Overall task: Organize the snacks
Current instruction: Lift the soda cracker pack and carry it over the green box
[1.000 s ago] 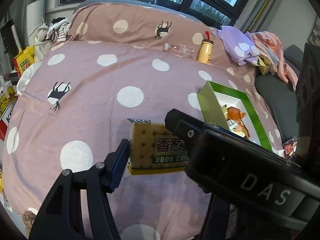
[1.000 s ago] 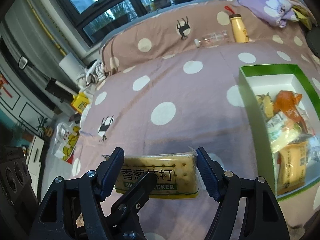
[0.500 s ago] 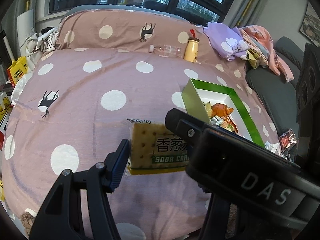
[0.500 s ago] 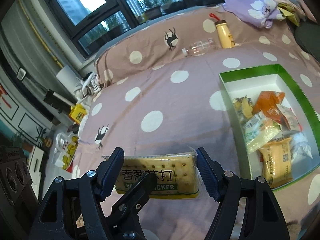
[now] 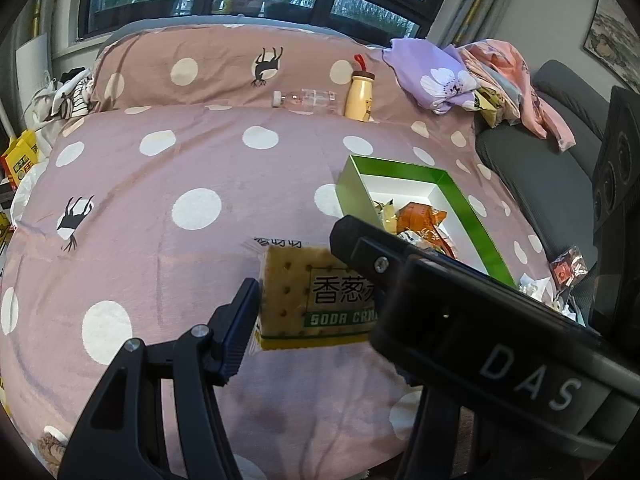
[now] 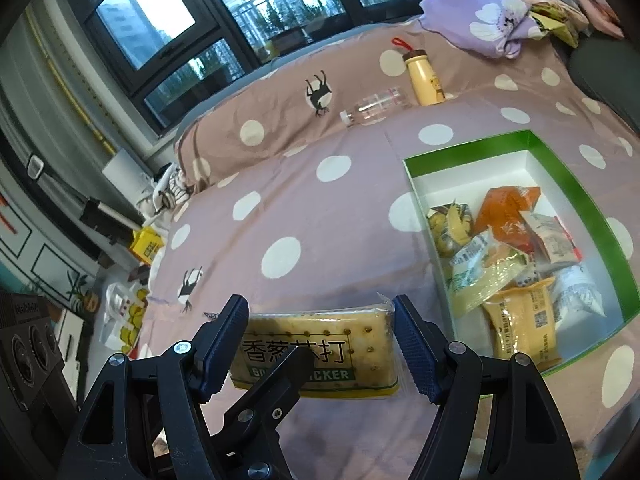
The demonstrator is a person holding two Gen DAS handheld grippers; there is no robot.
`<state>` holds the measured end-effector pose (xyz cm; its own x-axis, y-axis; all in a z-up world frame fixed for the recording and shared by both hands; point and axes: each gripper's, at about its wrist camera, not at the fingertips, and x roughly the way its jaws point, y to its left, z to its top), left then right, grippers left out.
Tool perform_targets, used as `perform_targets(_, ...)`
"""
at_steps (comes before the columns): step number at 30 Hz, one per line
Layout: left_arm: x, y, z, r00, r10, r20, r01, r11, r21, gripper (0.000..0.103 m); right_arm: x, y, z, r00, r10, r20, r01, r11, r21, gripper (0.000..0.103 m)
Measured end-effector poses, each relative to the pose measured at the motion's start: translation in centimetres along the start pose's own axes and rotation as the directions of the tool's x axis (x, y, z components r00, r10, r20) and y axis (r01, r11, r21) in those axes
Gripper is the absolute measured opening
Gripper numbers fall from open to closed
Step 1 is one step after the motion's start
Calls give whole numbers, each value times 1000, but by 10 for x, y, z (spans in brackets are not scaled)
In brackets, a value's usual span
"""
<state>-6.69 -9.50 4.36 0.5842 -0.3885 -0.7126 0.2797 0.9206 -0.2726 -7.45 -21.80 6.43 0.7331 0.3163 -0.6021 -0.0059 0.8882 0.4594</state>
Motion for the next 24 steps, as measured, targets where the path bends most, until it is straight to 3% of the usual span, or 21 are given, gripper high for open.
perform_targets(24,10,-21,4,1000,-25,-11,26,999,46,59,-10,-24,5,999,-24,25,23,999,40,76)
